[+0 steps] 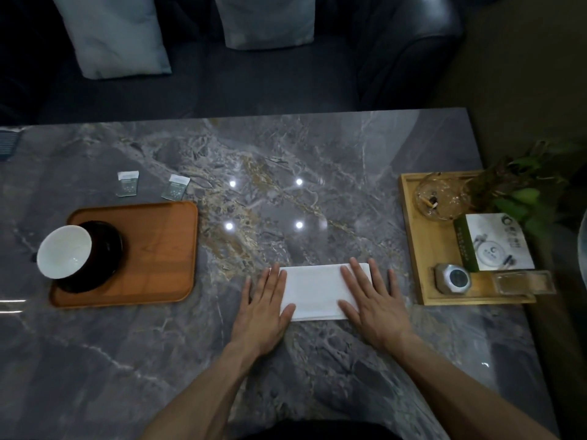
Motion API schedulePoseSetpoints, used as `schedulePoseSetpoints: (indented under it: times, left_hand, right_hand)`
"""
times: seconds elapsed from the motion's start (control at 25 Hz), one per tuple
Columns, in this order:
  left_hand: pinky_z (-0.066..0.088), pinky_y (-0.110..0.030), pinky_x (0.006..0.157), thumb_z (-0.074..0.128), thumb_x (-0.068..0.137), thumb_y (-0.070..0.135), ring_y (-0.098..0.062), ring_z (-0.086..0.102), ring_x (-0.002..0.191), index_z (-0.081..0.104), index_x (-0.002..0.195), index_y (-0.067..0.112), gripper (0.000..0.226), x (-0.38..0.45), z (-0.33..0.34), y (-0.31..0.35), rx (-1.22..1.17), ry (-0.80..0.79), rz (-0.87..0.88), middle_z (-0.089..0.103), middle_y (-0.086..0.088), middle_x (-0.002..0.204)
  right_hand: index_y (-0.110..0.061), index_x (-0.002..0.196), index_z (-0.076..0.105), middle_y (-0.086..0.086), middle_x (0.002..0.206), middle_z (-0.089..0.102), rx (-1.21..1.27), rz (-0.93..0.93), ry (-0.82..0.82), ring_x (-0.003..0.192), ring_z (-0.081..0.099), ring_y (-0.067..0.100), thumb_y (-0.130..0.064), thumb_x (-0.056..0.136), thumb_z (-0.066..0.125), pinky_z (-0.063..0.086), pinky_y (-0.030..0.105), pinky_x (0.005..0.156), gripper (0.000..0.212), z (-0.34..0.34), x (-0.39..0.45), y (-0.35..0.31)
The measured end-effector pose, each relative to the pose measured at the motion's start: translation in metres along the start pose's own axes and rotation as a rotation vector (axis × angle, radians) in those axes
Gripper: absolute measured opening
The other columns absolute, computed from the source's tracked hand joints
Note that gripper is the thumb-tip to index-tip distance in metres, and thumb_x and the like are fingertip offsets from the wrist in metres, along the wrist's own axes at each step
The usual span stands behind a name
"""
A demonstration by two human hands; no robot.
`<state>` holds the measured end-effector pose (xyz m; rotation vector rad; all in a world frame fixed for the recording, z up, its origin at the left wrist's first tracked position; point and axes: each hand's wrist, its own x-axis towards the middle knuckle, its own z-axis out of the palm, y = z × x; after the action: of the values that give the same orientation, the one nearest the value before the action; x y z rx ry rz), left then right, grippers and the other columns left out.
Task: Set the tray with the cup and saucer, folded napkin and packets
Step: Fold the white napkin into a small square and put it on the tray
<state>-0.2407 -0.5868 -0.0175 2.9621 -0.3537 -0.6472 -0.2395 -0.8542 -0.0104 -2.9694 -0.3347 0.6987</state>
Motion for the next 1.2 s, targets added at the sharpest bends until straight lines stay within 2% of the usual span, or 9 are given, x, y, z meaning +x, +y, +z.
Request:
schedulePoseSetpoints:
  times: [0.08, 0.16, 0.28, 0.48, 0.64, 0.8, 1.0, 1.08, 1.2]
  left_hand:
    - [-0.026, -0.045, 0.113, 0.011, 0.094, 0.058, -0.019, -0.017, 0.149, -0.019, 0.151, 0.026, 0.073, 0.002, -0.005, -0.004, -0.01, -0.009, 0.002, -0.024, 0.007, 0.16]
    - [-0.01, -0.053, 0.117, 0.023, 0.092, 0.058, -0.025, 0.006, 0.15, 0.004, 0.155, 0.027, 0.073, 0.003, -0.015, -0.007, -0.001, 0.033, -0.002, 0.005, 0.005, 0.164]
    - [0.011, -0.05, 0.116, 0.048, 0.082, 0.058, -0.026, 0.031, 0.134, 0.03, 0.147, 0.027, 0.074, 0.011, -0.034, -0.015, -0.063, 0.094, -0.059, 0.041, 0.0, 0.145]
    - [0.026, -0.043, 0.103, 0.071, 0.066, 0.052, -0.027, 0.034, 0.123, 0.045, 0.128, 0.032, 0.07, 0.026, -0.054, -0.017, -0.178, -0.018, -0.18, 0.044, -0.002, 0.124]
    - [0.03, -0.044, 0.097, 0.081, 0.061, 0.042, -0.029, 0.035, 0.118, 0.042, 0.108, 0.028, 0.063, 0.034, -0.063, -0.005, -0.225, -0.093, -0.316, 0.044, -0.005, 0.121]
    - [0.03, -0.046, 0.095, 0.076, 0.067, 0.033, -0.031, 0.052, 0.112, 0.037, 0.102, 0.023, 0.053, 0.032, -0.062, 0.002, -0.301, -0.082, -0.349, 0.061, -0.003, 0.11]
    - [0.043, -0.045, 0.097, 0.067, 0.078, 0.028, -0.027, 0.062, 0.101, 0.056, 0.081, 0.023, 0.013, 0.02, -0.049, -0.008, -0.635, -0.053, -0.613, 0.069, -0.005, 0.106]
    - [0.046, -0.043, 0.096, 0.069, 0.078, 0.029, -0.028, 0.06, 0.105, 0.054, 0.095, 0.022, 0.024, 0.016, -0.046, -0.013, -0.69, -0.011, -0.634, 0.065, -0.006, 0.114]
    - [0.041, -0.047, 0.103, 0.069, 0.078, 0.03, -0.031, 0.052, 0.121, 0.046, 0.133, 0.02, 0.061, 0.016, -0.043, -0.015, -0.669, 0.024, -0.568, 0.055, -0.009, 0.133]
  right_hand:
    - [-0.035, 0.149, -0.023, -0.008, 0.158, -0.029, 0.02, -0.007, -0.006, 0.146, -0.026, 0.025, -0.065, 0.095, 0.007, -0.013, 0.056, 0.118, 0.069, -0.002, 0.002, 0.0]
    - [-0.038, 0.149, -0.022, -0.005, 0.156, -0.032, 0.044, 0.007, -0.019, 0.146, -0.026, 0.024, -0.064, 0.094, 0.009, -0.011, 0.054, 0.119, 0.068, -0.005, 0.002, 0.001]
    - [-0.037, 0.152, -0.012, 0.001, 0.16, -0.024, 0.104, 0.051, -0.006, 0.149, -0.017, 0.024, -0.061, 0.096, 0.017, -0.004, 0.048, 0.122, 0.067, -0.007, -0.003, 0.004]
    - [-0.025, 0.154, -0.009, -0.002, 0.165, -0.005, 0.178, 0.122, 0.034, 0.151, -0.008, 0.02, -0.052, 0.1, 0.023, -0.001, 0.044, 0.123, 0.069, -0.002, -0.03, 0.007]
    - [-0.025, 0.154, -0.009, -0.007, 0.163, -0.009, 0.178, 0.144, 0.02, 0.15, -0.011, 0.019, -0.056, 0.099, 0.02, -0.001, 0.051, 0.121, 0.069, 0.004, -0.047, 0.004]
    - [-0.025, 0.155, -0.009, -0.007, 0.163, -0.008, 0.157, 0.142, 0.022, 0.149, -0.014, 0.017, -0.061, 0.096, 0.013, -0.007, 0.05, 0.119, 0.072, 0.008, -0.055, -0.001]
    - [-0.021, 0.156, 0.003, -0.005, 0.163, 0.002, 0.231, 0.14, 0.084, 0.149, -0.011, 0.015, -0.059, 0.097, 0.016, -0.003, 0.053, 0.121, 0.072, 0.019, -0.059, -0.02]
    - [-0.022, 0.156, 0.0, -0.004, 0.164, 0.004, 0.22, 0.128, 0.084, 0.149, -0.012, 0.015, -0.056, 0.098, 0.02, -0.002, 0.053, 0.121, 0.069, 0.023, -0.057, -0.028]
    - [-0.022, 0.156, 0.003, -0.003, 0.164, 0.007, 0.182, 0.116, 0.077, 0.15, -0.008, 0.018, -0.058, 0.095, 0.016, -0.001, 0.056, 0.12, 0.071, 0.026, -0.054, -0.036]
